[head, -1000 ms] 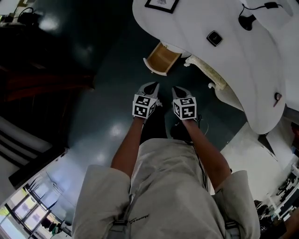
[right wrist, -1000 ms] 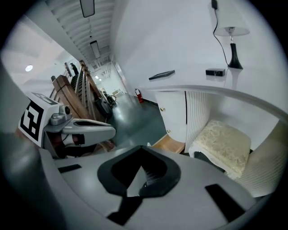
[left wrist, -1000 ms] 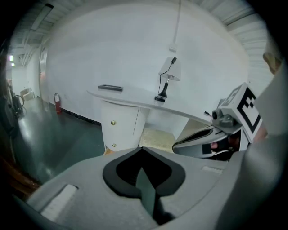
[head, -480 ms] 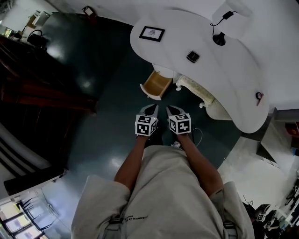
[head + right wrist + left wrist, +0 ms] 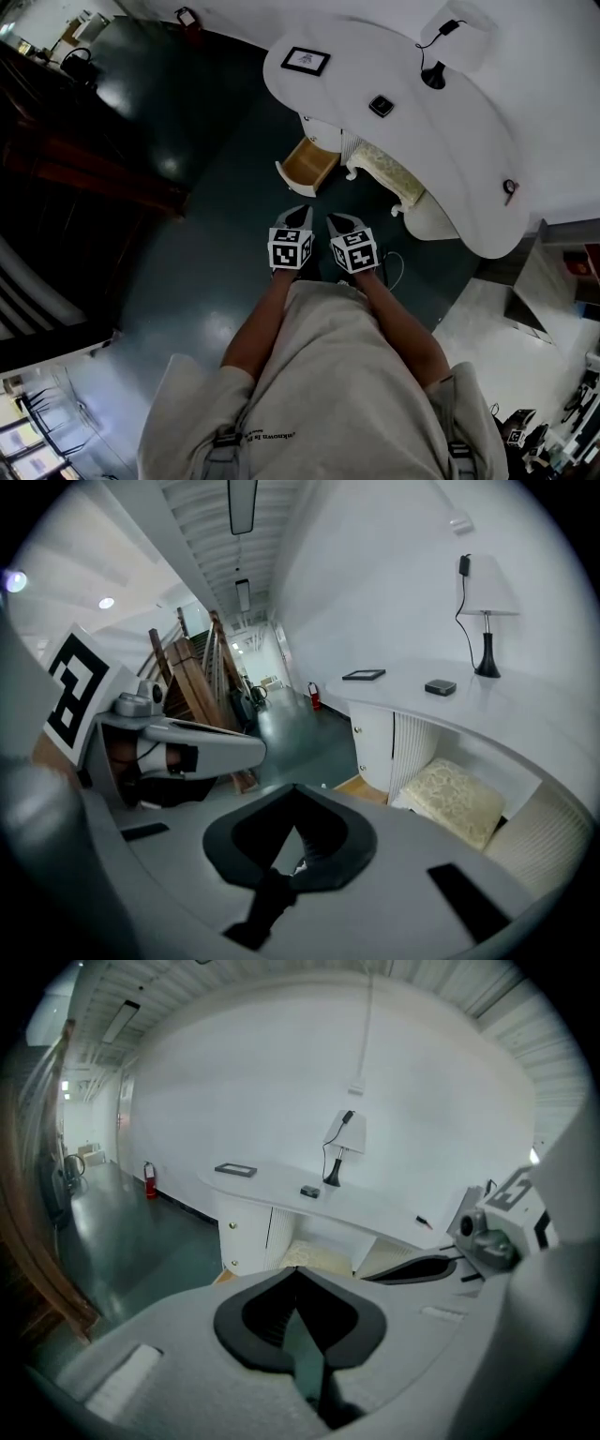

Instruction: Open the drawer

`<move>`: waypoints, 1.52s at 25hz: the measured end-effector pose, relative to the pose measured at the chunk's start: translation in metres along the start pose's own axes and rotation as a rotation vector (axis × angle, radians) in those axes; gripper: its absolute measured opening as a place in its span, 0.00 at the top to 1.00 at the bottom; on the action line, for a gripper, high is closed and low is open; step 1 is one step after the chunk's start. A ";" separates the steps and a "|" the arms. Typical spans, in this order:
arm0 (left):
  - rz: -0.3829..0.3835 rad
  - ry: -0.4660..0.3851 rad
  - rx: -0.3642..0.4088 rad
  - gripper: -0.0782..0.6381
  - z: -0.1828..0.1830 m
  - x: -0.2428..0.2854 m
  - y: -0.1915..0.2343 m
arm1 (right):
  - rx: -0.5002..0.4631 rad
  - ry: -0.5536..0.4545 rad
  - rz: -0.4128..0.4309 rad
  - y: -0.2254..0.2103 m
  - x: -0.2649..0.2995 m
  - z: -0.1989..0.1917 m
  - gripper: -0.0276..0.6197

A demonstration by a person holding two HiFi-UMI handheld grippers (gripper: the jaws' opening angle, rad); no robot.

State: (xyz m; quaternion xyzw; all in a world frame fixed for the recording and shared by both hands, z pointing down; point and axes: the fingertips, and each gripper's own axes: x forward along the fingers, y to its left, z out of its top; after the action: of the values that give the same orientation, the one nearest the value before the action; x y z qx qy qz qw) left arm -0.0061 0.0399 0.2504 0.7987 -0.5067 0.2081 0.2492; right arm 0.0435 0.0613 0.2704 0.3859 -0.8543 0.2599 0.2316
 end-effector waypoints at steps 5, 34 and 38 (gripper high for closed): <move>-0.005 -0.012 0.018 0.88 -0.003 -0.005 -0.009 | 0.026 0.008 -0.017 -0.001 -0.006 -0.015 0.93; -0.024 0.057 0.081 0.88 -0.037 -0.004 -0.031 | 0.108 -0.075 -0.067 -0.024 -0.037 -0.022 0.94; -0.031 0.054 0.072 0.88 -0.036 -0.003 -0.034 | 0.125 -0.075 -0.061 -0.026 -0.039 -0.024 0.94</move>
State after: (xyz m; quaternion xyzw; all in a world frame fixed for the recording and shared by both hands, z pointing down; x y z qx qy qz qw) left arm 0.0206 0.0760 0.2702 0.8090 -0.4797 0.2438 0.2368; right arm 0.0915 0.0828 0.2727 0.4349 -0.8324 0.2907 0.1828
